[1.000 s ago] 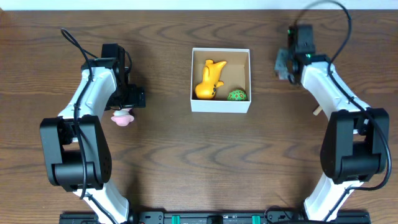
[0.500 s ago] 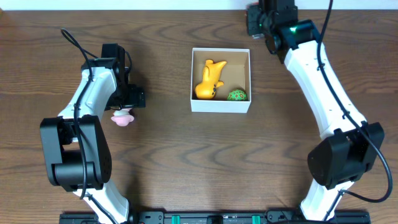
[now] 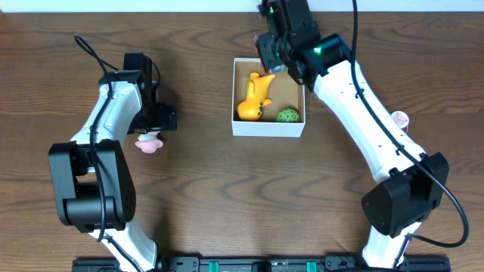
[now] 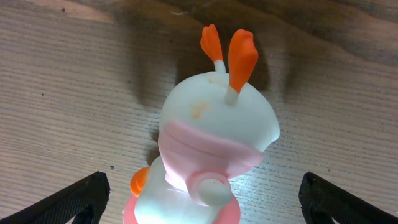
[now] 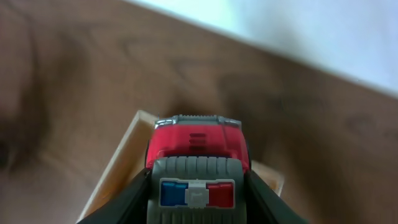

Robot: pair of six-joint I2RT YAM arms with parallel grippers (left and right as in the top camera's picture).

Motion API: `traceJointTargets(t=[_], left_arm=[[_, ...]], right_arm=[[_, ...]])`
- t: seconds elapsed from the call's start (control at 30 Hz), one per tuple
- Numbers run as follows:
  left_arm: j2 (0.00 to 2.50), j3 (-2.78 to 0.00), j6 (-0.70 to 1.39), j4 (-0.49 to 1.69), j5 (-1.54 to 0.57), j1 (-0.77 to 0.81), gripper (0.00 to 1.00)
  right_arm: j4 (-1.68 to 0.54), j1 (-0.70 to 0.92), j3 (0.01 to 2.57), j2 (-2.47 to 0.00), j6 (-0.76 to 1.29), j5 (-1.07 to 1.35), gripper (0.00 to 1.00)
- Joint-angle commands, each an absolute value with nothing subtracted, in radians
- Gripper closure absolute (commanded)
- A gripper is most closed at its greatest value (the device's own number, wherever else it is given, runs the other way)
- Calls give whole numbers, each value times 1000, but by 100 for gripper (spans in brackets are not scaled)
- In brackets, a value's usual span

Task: Pack container
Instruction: 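Carry the fire truck into the box and lower it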

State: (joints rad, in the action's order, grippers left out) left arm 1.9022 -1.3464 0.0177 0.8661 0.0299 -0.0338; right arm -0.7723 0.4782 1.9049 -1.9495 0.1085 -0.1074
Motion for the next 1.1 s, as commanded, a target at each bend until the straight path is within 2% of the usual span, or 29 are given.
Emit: traceJointTargets(t=[0.0, 0.03, 0.13, 1.07], left_arm=[[1909, -1342, 4, 869, 35, -36, 2], [1909, -1342, 4, 869, 35, -36, 2], [1909, -1342, 4, 869, 35, -36, 2], [1909, -1342, 4, 869, 35, -36, 2]], right_arm=[[-827, 478, 1918, -1931, 189, -114, 66], [-846, 478, 1914, -1931, 195, -117, 69], [-880, 478, 1909, -1932, 206, -133, 73], [-856, 431, 1818, -2114, 240, -245, 66]])
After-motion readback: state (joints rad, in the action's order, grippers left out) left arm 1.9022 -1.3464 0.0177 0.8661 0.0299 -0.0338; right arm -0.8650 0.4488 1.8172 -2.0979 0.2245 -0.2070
